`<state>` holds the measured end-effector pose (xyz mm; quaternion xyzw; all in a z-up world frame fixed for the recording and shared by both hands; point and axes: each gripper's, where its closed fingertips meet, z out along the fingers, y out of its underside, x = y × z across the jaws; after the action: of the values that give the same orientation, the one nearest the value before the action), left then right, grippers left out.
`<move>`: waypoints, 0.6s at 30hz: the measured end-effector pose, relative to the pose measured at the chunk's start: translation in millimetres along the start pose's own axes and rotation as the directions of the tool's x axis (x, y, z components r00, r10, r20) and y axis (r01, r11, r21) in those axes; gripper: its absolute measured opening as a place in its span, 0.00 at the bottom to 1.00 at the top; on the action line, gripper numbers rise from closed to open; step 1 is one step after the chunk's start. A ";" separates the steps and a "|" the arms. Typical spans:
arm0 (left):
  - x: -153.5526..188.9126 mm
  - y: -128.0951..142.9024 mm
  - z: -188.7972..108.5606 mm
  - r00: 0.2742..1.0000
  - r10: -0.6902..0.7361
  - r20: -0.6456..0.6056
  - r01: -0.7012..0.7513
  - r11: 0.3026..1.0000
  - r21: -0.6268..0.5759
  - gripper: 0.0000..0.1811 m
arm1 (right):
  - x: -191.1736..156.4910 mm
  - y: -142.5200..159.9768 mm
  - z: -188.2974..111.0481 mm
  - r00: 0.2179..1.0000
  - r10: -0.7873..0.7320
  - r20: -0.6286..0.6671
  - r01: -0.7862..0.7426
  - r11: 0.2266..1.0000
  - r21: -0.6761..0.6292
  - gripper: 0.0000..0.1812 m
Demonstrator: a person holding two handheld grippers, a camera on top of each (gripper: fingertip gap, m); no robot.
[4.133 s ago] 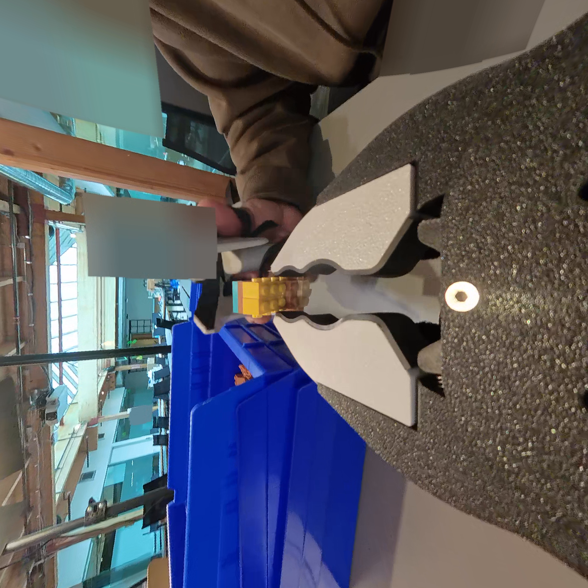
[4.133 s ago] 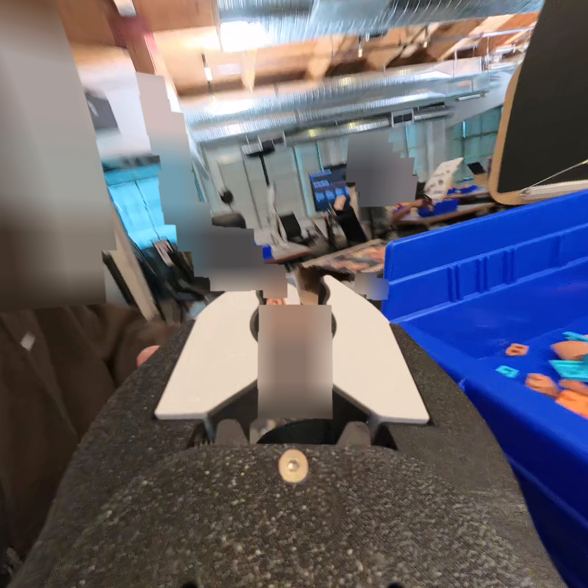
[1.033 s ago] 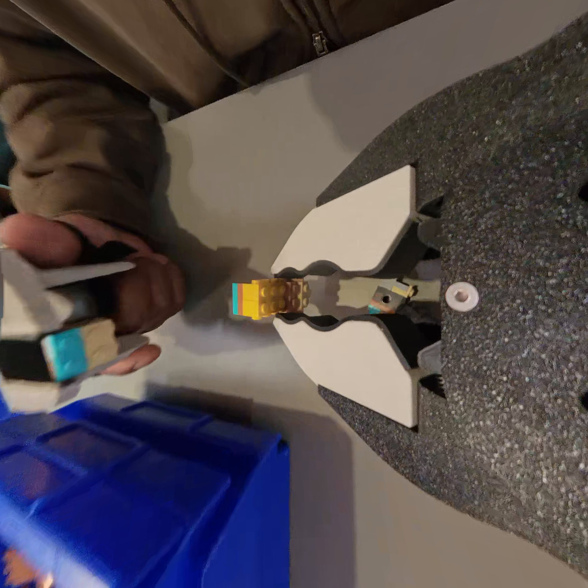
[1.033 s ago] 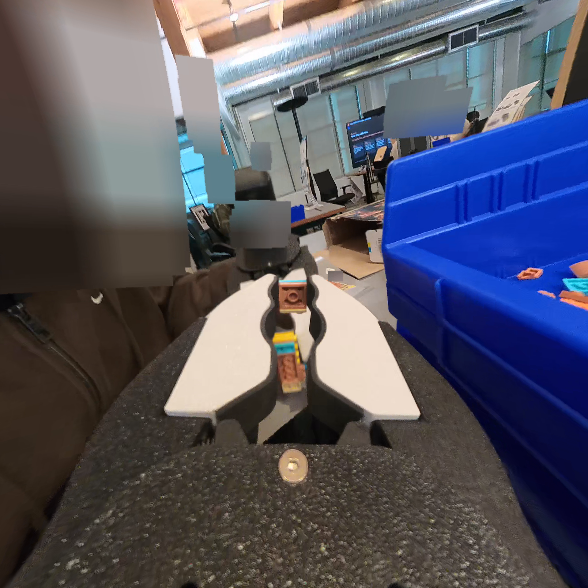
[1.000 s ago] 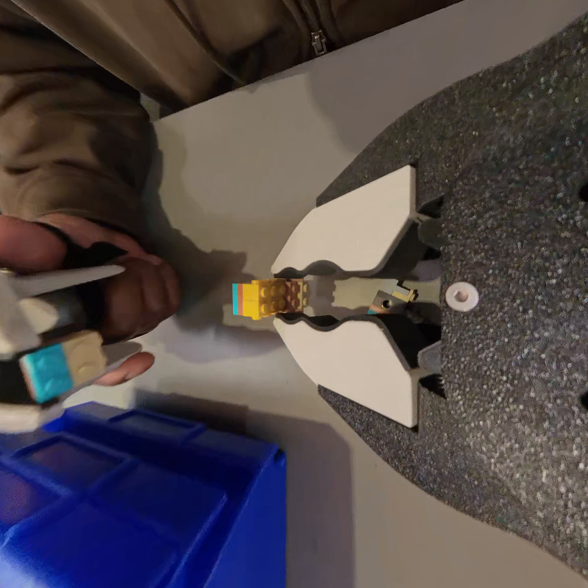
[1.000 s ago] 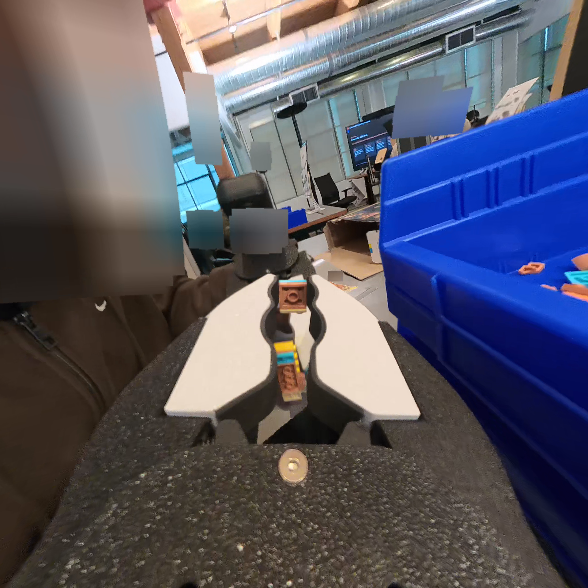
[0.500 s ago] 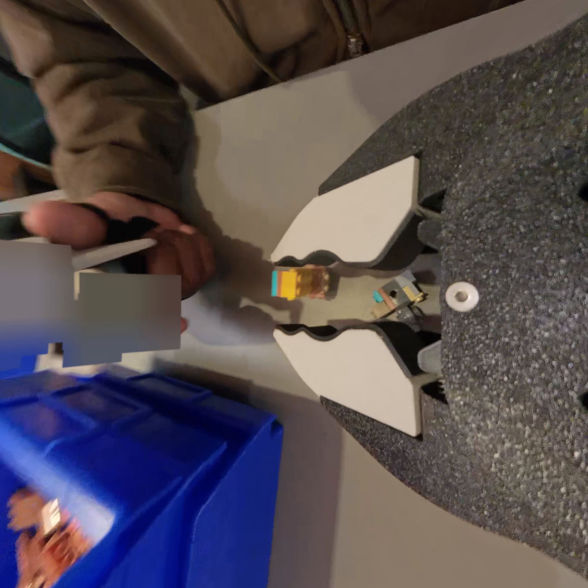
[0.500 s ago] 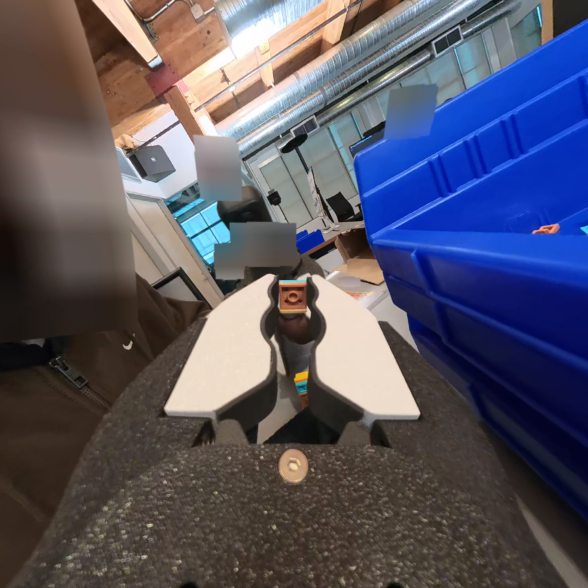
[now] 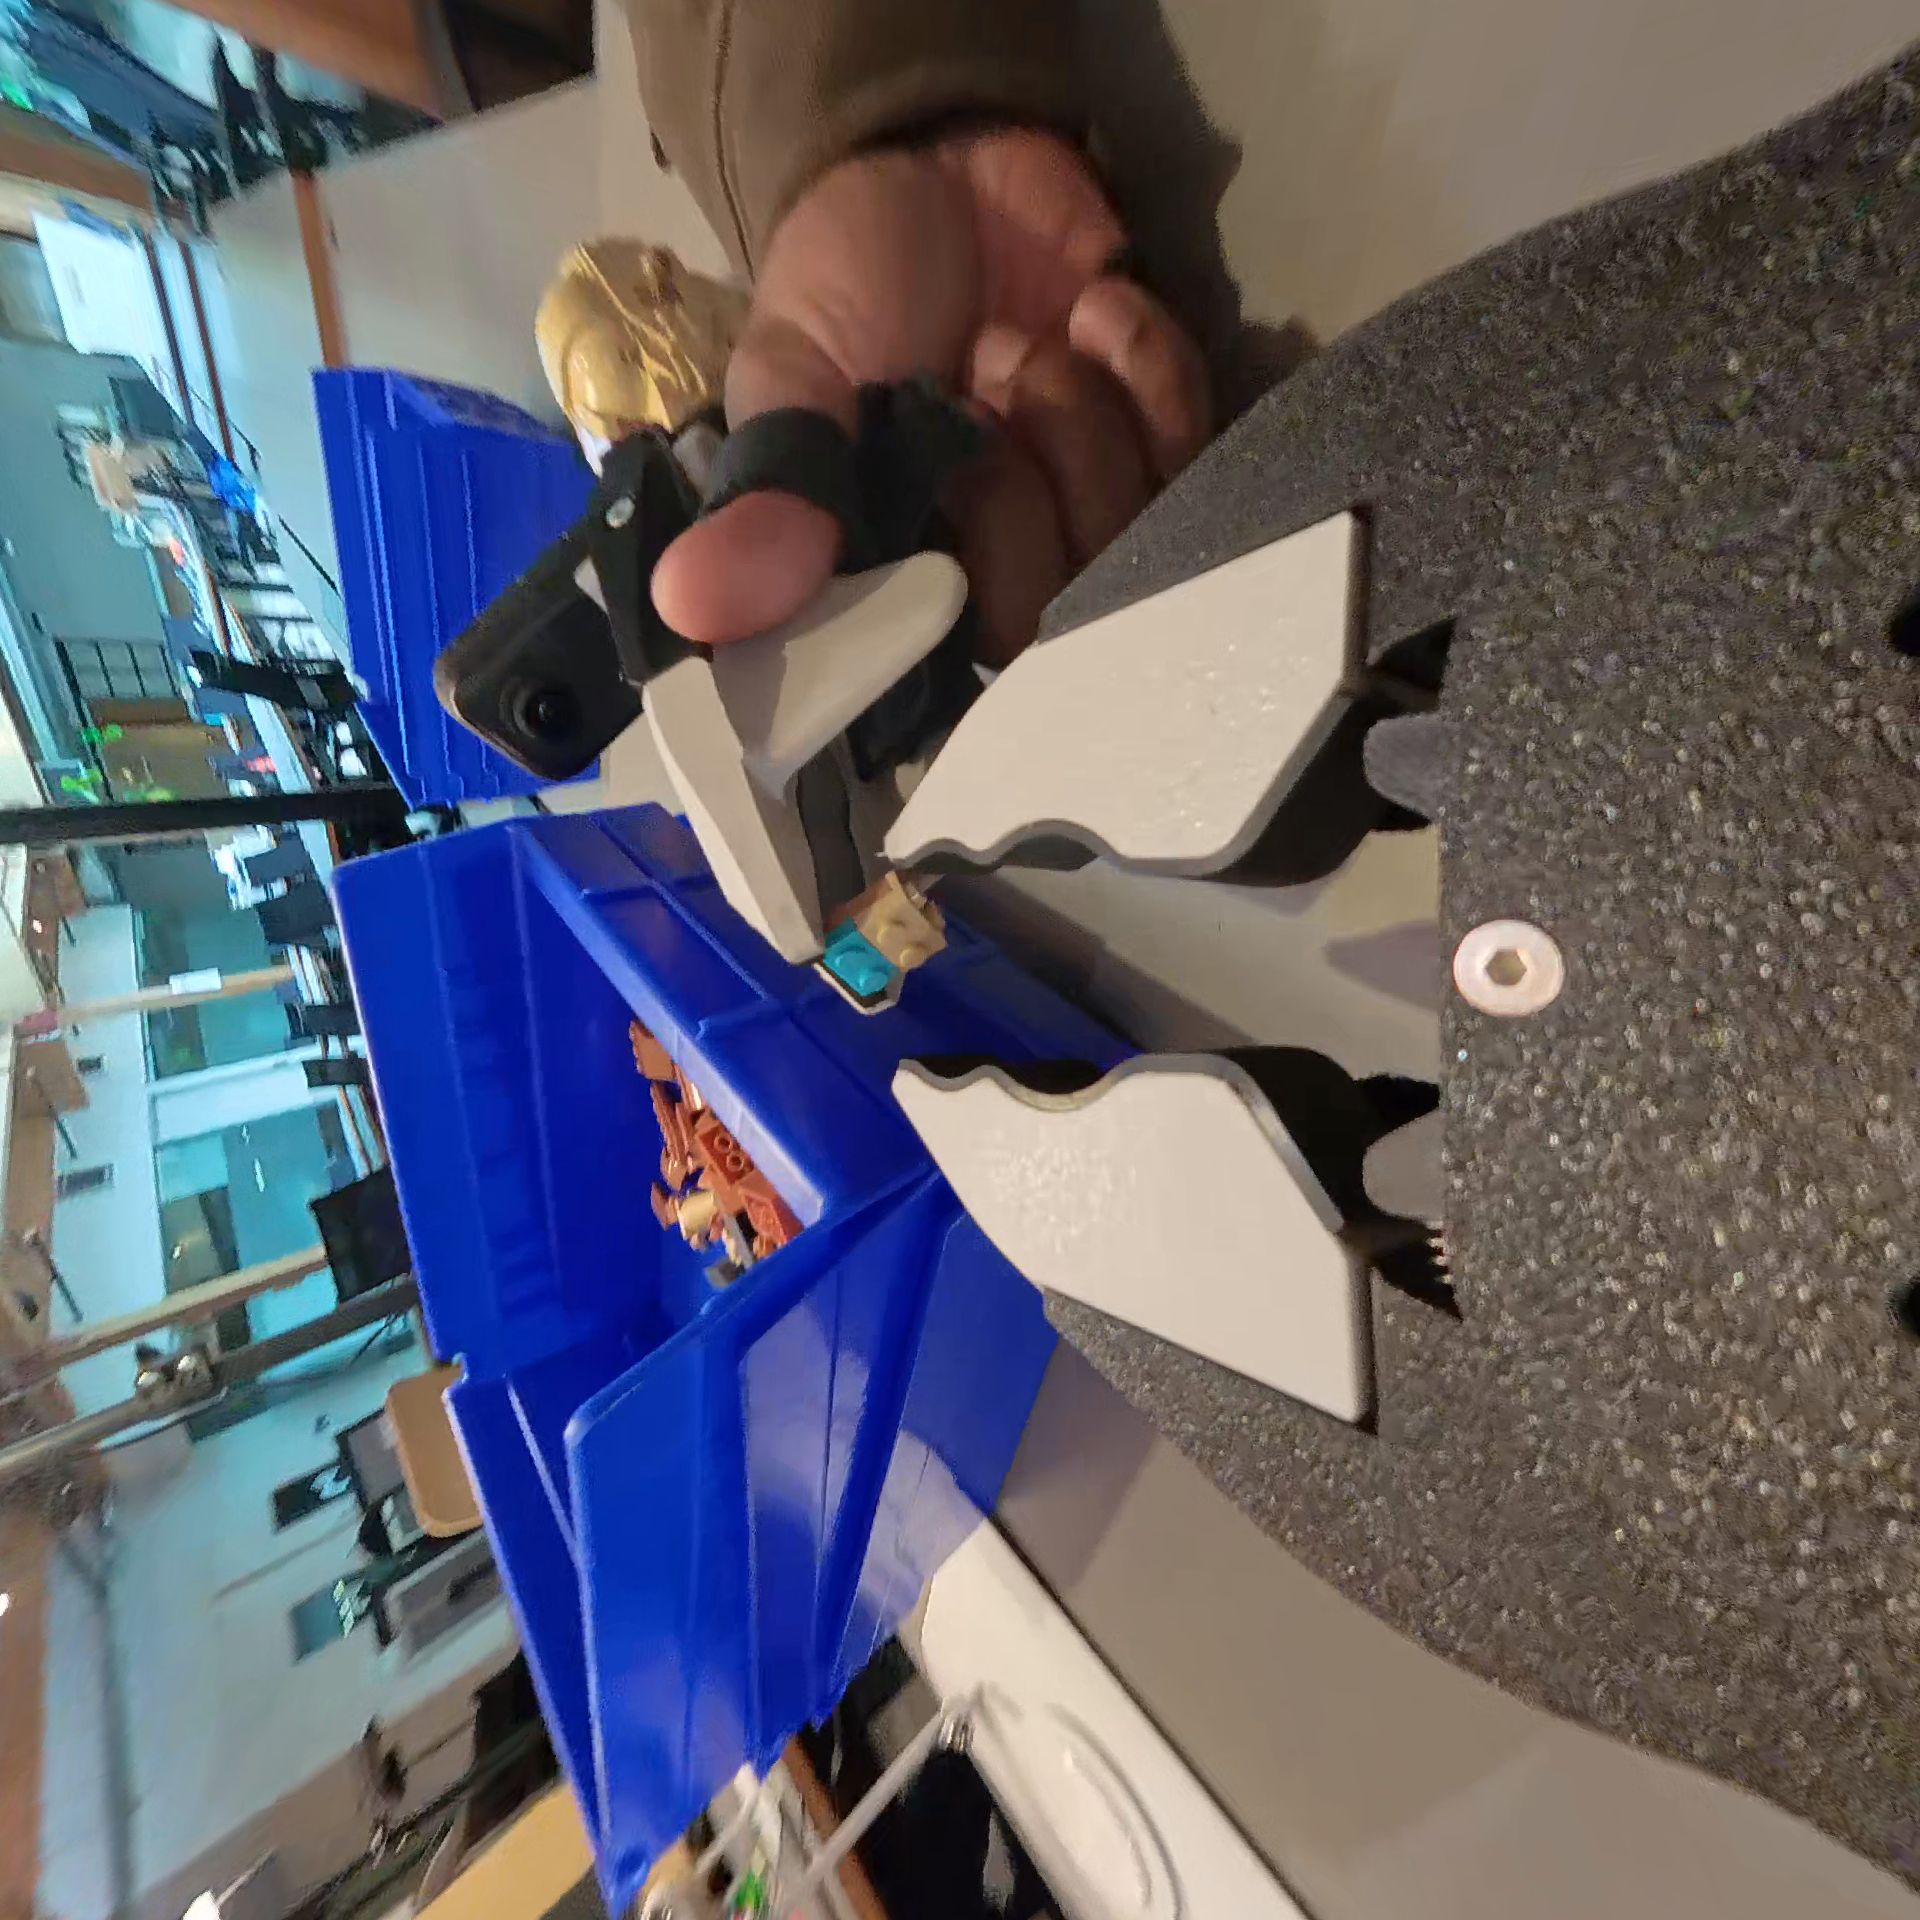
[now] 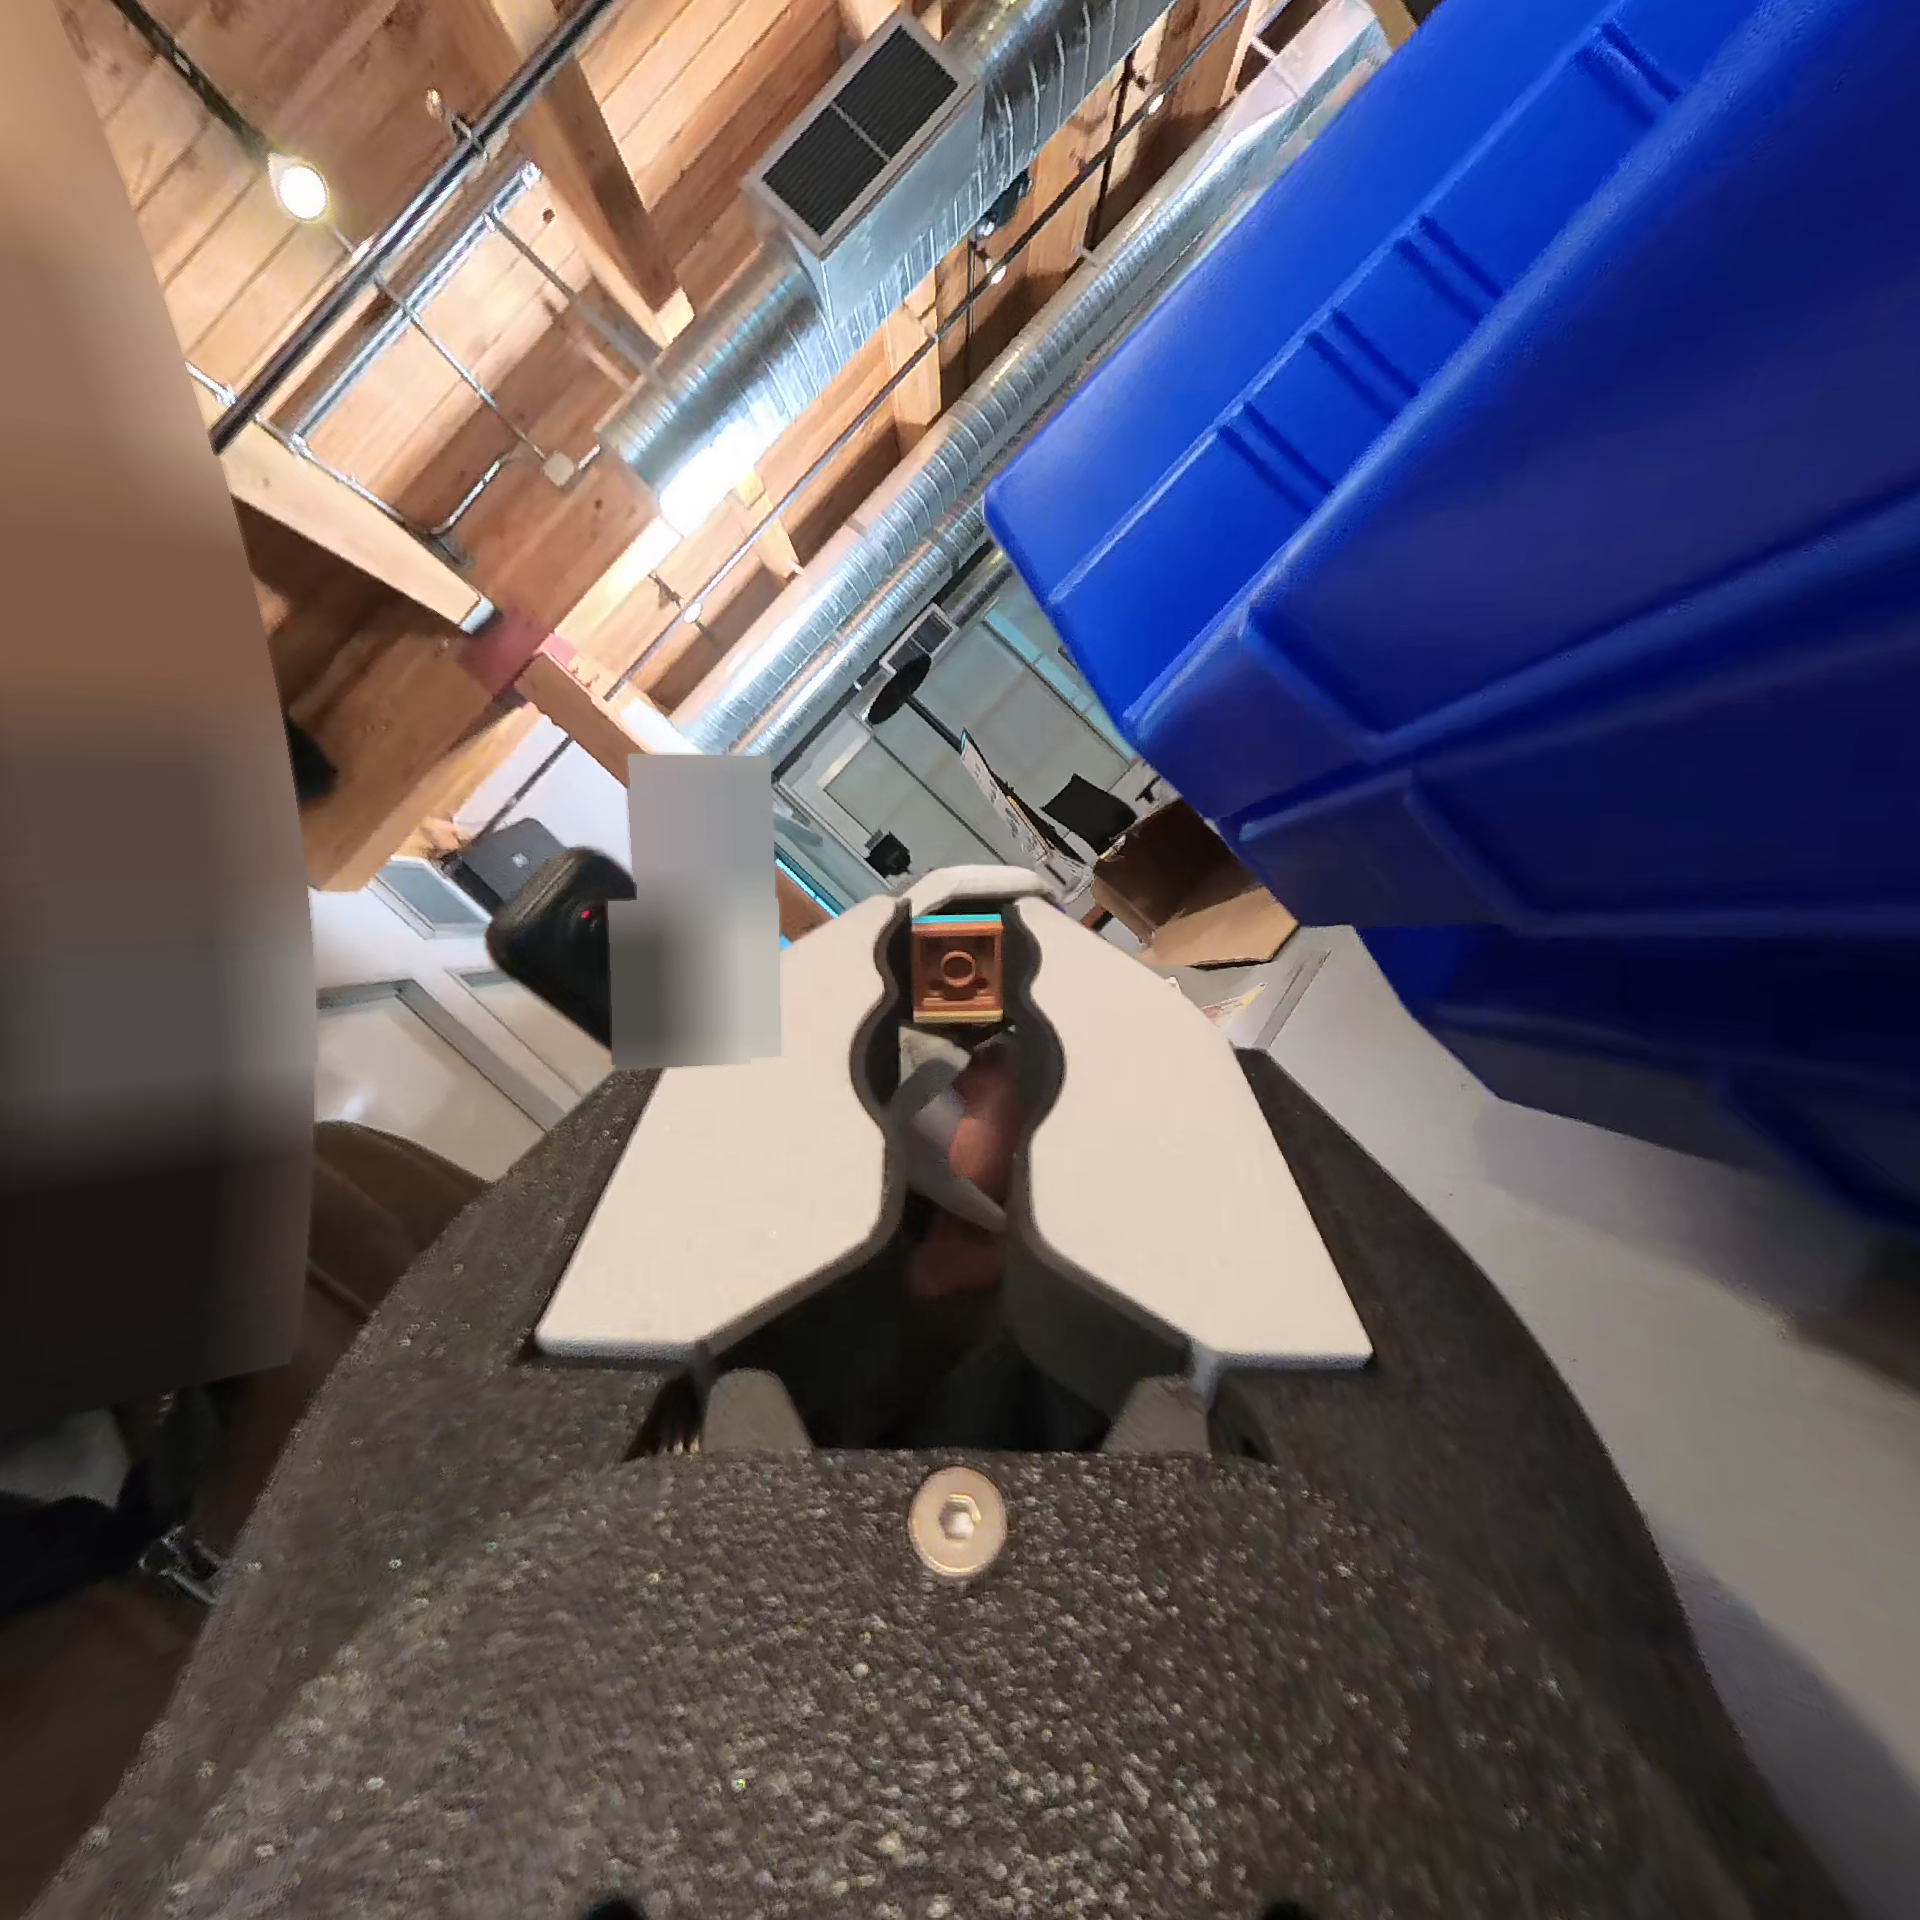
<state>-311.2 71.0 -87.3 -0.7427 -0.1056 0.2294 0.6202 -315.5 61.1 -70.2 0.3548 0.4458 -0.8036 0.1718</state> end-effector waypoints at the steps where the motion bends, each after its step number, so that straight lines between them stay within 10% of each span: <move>1: -0.6 1.0 0.8 0.999 0.037 0.029 -0.037 0.999 -0.006 0.18 | -0.1 1.0 0.3 1.000 0.012 -0.003 -0.012 1.000 0.011 0.09; 18: -1.0 -2.8 -5.7 0.950 0.292 0.111 -0.295 0.955 0.007 0.06 | -2.1 4.8 -1.2 1.000 0.026 0.009 -0.025 0.996 -0.086 0.09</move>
<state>-309.0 66.2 -83.7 -0.7291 -0.0250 0.3605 0.5811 -310.7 59.4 -72.0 0.3487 0.4743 -0.7833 0.1994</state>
